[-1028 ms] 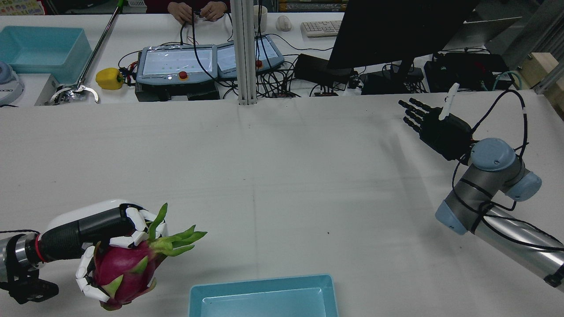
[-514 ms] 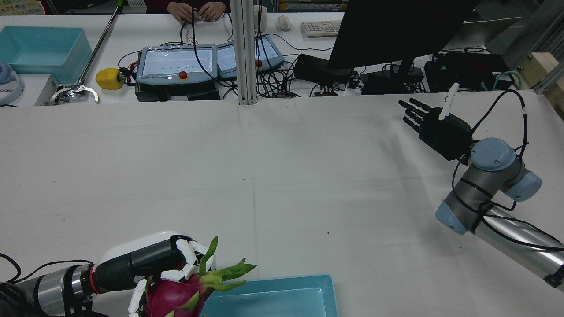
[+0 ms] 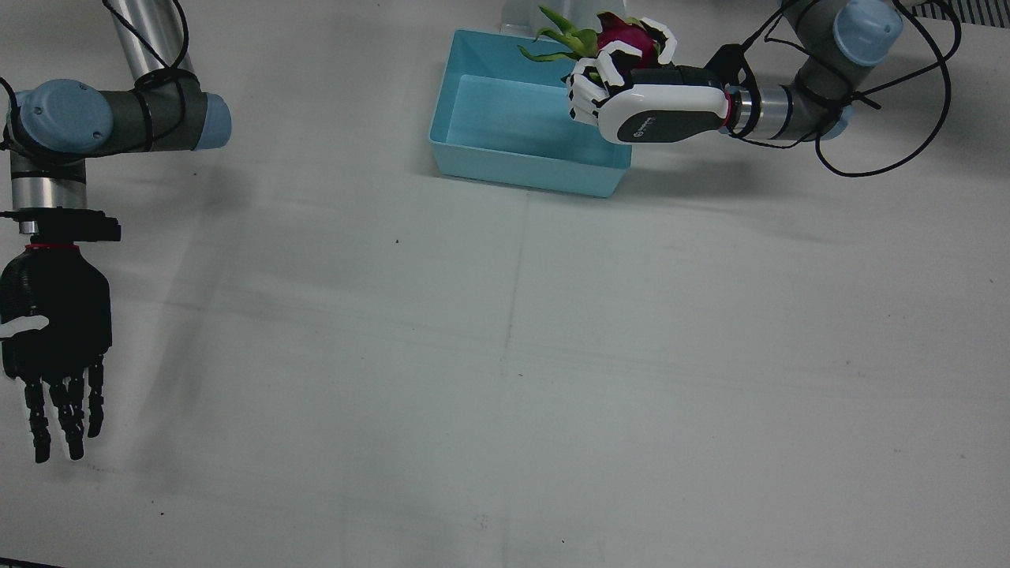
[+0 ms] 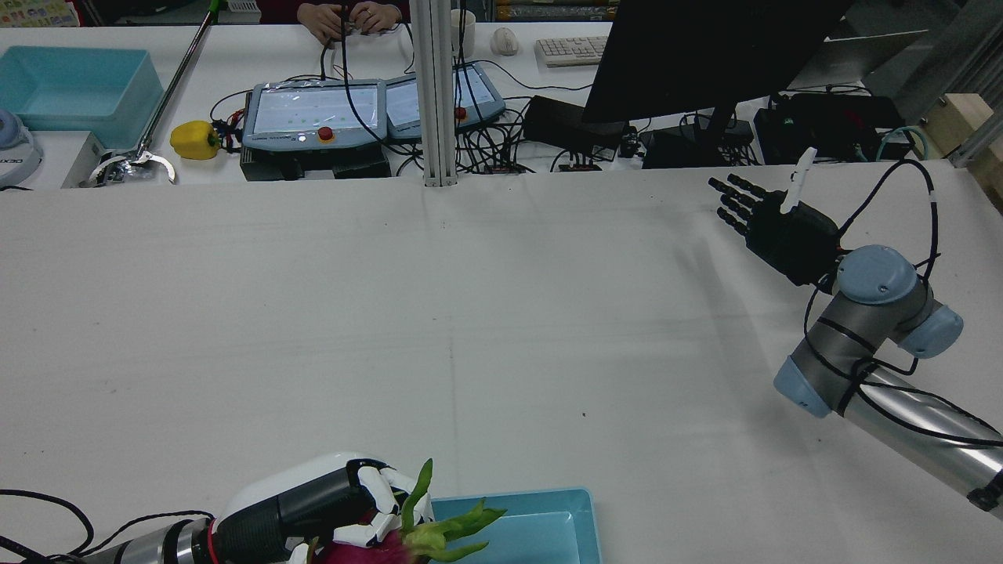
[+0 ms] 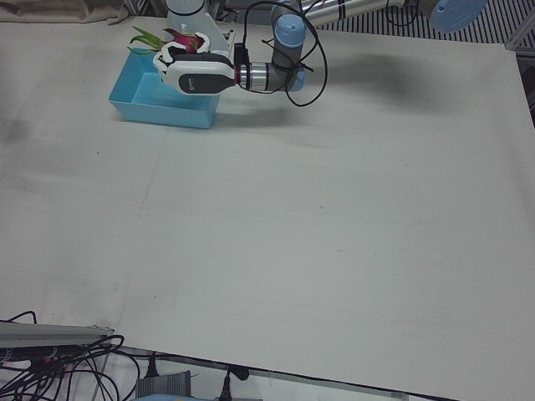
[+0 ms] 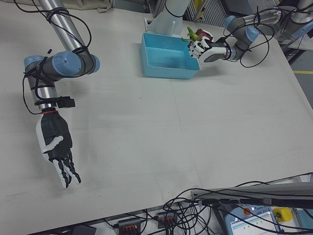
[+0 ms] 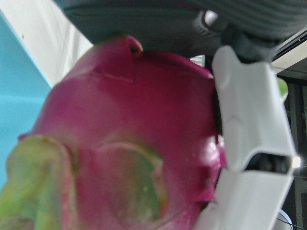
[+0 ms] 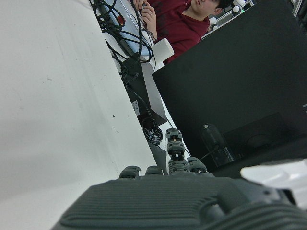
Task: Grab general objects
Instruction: 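Lower the dragon fruit into the blue tray and open the left hand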
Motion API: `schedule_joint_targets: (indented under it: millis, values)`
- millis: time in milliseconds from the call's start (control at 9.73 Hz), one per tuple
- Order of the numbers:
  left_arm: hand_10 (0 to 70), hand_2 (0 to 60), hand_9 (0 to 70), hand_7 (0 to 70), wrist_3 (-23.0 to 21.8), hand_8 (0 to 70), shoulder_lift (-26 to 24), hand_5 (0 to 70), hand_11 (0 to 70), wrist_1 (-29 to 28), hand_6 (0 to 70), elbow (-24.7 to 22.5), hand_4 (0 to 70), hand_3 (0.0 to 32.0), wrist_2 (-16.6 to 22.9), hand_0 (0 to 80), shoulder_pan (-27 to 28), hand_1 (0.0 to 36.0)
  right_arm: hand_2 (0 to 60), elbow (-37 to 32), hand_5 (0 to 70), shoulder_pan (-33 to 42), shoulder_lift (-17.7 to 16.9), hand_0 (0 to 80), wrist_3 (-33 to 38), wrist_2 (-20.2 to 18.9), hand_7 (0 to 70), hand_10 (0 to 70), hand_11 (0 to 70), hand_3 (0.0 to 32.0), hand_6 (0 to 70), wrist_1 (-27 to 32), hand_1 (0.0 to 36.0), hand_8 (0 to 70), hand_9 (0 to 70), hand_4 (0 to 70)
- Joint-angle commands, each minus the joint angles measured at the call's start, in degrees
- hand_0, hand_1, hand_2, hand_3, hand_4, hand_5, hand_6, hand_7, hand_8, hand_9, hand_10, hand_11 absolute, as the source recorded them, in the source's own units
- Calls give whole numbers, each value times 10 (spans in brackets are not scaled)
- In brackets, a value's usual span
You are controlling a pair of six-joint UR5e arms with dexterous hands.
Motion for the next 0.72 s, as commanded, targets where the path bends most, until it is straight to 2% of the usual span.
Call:
schedule_joint_targets:
  millis: [0,103,206,308,411,514,617]
  values:
    - [619,600,566,700,9,517,-17,700,700,-4,699,3,700,0,-4,654,12,360,0,0,0,0,0,0,0,0,0,0,0,0,0,0,0,0,0,0]
    - [282,600,229,538,10,227,-17,669,426,-14,372,3,608,0,-3,557,13,360,0,0,0,0,0,0,0,0,0,0,0,0,0,0,0,0,0,0]
    - [113,600,36,251,11,24,-17,58,197,-21,105,4,231,0,-3,528,13,360,0,0,0,0,0,0,0,0,0,0,0,0,0,0,0,0,0,0]
    - [22,600,0,42,12,0,-17,0,68,-24,0,5,11,4,-3,495,13,360,0,0,0,0,0,0,0,0,0,0,0,0,0,1,0,0,0,0]
    - [0,600,0,0,12,0,-17,0,20,-25,0,5,0,112,-3,503,13,360,0,0,0,0,0,0,0,0,0,0,0,0,0,0,0,0,0,0]
    - [0,600,0,0,13,0,-17,0,0,-26,0,6,0,166,-3,508,14,360,0,0,0,0,0,0,0,0,0,0,0,0,0,0,0,0,0,0]
    - [0,600,0,0,14,0,-17,0,0,-26,0,7,0,188,-3,514,17,360,0,0,0,0,0,0,0,0,0,0,0,0,0,1,0,0,0,0]
